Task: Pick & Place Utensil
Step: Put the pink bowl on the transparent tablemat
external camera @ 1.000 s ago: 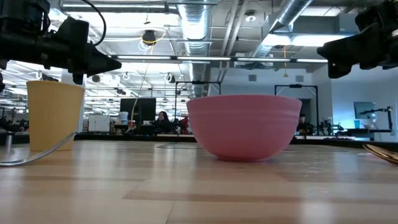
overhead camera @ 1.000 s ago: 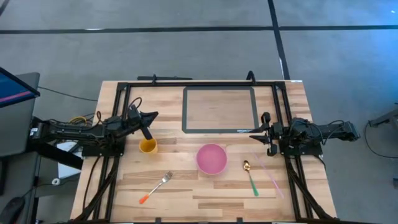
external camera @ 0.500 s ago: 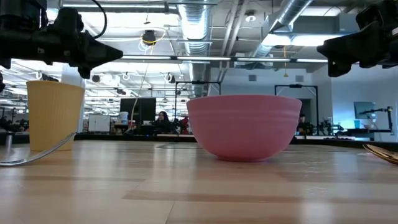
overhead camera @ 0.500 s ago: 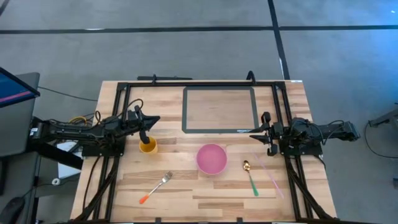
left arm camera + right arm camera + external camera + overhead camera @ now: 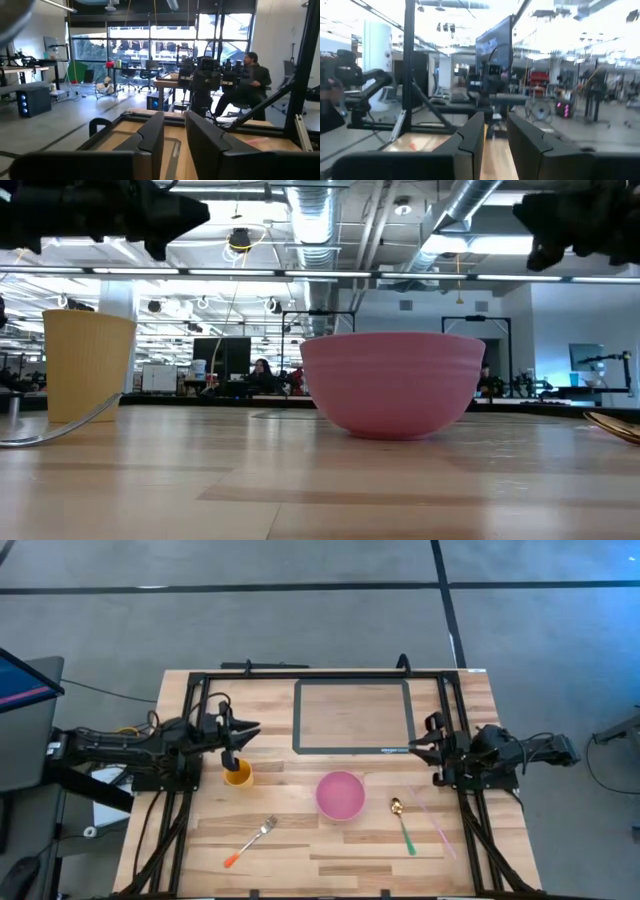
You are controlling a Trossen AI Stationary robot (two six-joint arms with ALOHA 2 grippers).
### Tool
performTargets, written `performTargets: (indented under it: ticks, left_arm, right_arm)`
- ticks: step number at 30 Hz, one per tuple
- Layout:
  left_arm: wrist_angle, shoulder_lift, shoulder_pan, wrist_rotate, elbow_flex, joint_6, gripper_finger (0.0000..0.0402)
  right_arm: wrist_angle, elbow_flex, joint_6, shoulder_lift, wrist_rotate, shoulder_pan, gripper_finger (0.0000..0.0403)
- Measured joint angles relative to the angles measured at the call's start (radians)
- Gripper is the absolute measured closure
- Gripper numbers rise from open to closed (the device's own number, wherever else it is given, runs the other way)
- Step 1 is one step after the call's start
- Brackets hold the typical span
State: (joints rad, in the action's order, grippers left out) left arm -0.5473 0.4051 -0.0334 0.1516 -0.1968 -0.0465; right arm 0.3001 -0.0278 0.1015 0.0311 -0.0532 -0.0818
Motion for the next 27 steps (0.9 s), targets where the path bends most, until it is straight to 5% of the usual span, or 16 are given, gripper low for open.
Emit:
performTargets:
  ticks: [7,15,27]
  left_arm:
    - [0.004,0.123,0.000,0.000,-0.064,-0.060,0.0288]
    - [0.002,0.211,0.000,0.000,-0.129,-0.102,0.0259]
    - [0.003,0.213,0.000,0.000,-0.133,-0.107,0.0254]
  right_arm:
    - [0.039,-0.068,-0.001,0.151,0.001,-0.003,0.0277]
    - [0.055,-0.196,-0.134,0.540,0.030,-0.054,0.0182]
    - [-0.049,-0.555,-0.125,1.245,0.093,-0.187,0.0193]
